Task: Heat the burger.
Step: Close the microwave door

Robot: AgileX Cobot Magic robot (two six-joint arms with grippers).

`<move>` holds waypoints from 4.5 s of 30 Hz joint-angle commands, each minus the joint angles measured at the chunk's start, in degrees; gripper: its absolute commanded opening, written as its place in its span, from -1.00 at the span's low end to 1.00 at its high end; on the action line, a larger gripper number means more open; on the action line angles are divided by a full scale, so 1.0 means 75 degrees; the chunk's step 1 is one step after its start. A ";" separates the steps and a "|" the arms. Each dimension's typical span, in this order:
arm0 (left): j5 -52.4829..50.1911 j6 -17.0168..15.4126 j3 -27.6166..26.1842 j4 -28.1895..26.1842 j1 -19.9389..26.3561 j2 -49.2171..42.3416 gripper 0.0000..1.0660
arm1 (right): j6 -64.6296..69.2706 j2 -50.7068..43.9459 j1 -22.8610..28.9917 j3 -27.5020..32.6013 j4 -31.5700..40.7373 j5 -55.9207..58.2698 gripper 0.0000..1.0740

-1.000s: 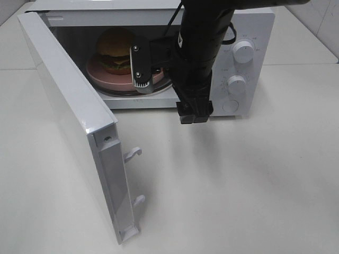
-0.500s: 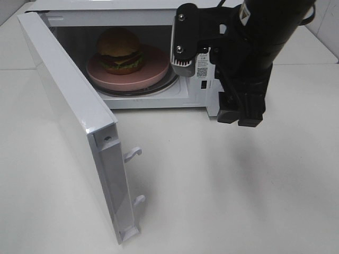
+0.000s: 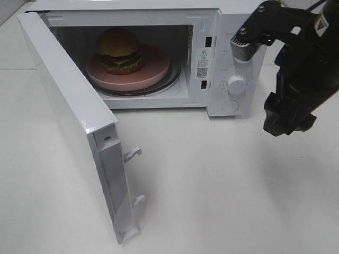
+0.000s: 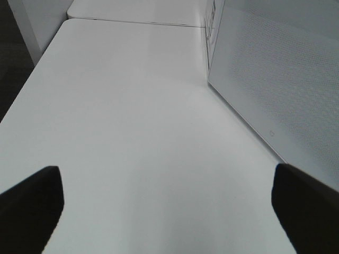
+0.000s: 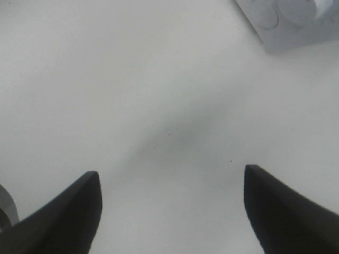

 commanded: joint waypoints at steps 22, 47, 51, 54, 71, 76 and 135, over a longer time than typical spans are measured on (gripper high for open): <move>-0.0038 -0.0008 -0.0008 -0.0053 0.0008 -0.0023 0.88 | 0.3850 -0.0634 -0.3896 0.0267 0.0138 -0.0107 0.39; -0.0038 -0.0008 -0.0008 -0.0053 0.0008 -0.0023 0.88 | 0.3995 -0.6463 -0.4110 0.3094 0.0665 0.0634 0.38; -0.0038 -0.0008 -0.0008 -0.0053 0.0008 -0.0023 0.88 | 0.3766 -0.7609 -0.4110 0.3591 0.1031 0.0512 0.38; -0.0038 -0.0008 -0.0008 -0.0053 0.0008 -0.0023 0.88 | 0.3316 -0.8312 -0.4102 0.3858 0.1360 0.0504 0.38; -0.0038 -0.0008 -0.0008 -0.0053 0.0008 -0.0023 0.88 | 0.2063 -1.0321 -0.3591 0.4263 0.2376 0.0244 0.38; -0.0038 -0.0008 -0.0008 -0.0053 0.0008 -0.0023 0.88 | 0.2139 -1.0871 -0.3568 0.4263 0.2299 0.0244 0.38; -0.0038 0.0023 -0.0008 0.0031 0.0008 -0.0008 0.88 | 0.2170 -1.1047 -0.3560 0.4263 0.1765 0.0244 0.38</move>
